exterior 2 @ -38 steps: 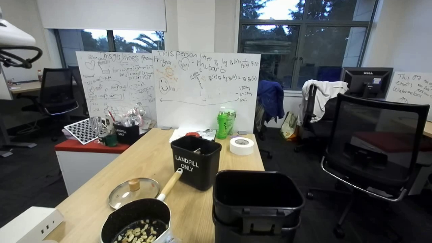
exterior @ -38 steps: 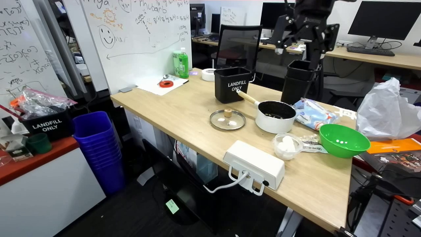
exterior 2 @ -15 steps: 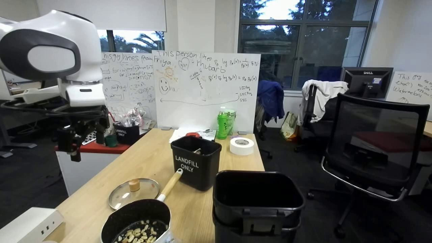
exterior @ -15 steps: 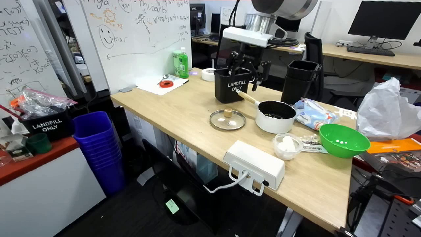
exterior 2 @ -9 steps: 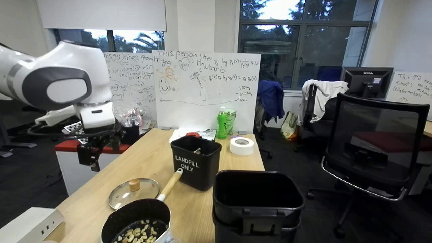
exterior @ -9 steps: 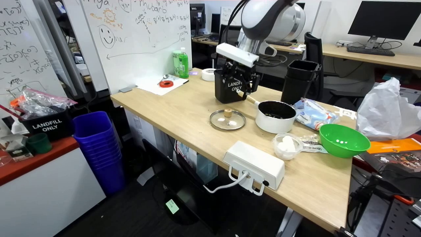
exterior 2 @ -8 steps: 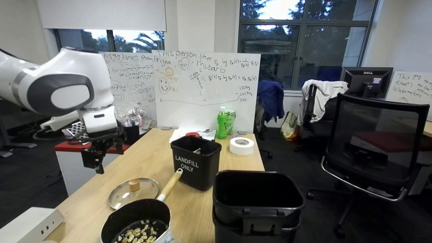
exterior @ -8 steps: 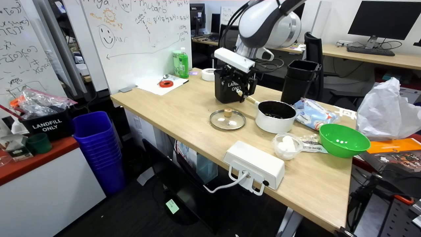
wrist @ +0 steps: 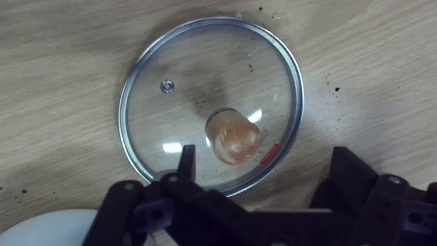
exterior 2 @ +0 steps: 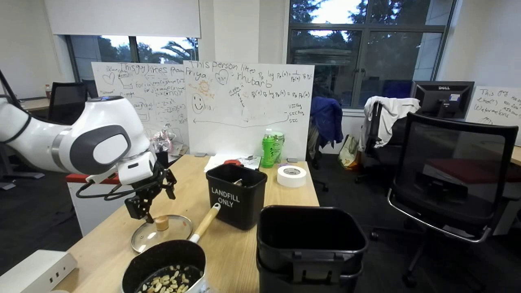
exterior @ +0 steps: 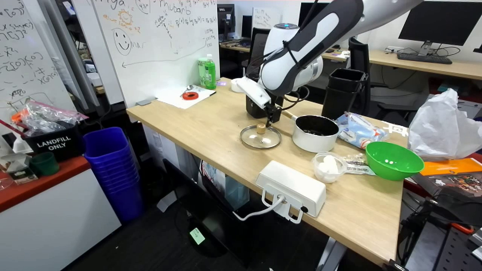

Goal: Put the lid on the white pot.

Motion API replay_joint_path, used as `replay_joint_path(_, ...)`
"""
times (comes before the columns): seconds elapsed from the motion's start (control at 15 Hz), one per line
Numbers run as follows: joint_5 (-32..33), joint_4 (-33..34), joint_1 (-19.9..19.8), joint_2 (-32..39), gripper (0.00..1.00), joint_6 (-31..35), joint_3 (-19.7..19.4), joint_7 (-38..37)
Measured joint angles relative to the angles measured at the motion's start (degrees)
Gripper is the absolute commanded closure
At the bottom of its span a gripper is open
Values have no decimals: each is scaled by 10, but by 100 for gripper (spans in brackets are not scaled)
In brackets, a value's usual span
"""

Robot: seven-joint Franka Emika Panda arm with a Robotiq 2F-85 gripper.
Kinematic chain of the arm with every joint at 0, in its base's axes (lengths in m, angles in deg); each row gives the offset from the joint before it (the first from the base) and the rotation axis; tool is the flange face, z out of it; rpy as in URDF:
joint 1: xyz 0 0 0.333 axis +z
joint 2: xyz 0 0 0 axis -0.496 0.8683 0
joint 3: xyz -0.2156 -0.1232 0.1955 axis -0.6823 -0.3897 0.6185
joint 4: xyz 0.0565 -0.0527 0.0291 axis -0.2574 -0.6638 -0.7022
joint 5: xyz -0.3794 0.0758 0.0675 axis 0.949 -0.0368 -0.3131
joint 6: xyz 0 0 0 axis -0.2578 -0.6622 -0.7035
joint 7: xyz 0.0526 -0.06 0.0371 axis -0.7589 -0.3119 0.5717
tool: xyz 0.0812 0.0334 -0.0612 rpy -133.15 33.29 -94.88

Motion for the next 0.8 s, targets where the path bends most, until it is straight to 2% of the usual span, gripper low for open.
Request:
replay_joint_path(0.6,-1,45,1,36,0,-52,-2,-39)
replay_joint_path(0.8,-3,55,-5,39,7,-82,3,-39)
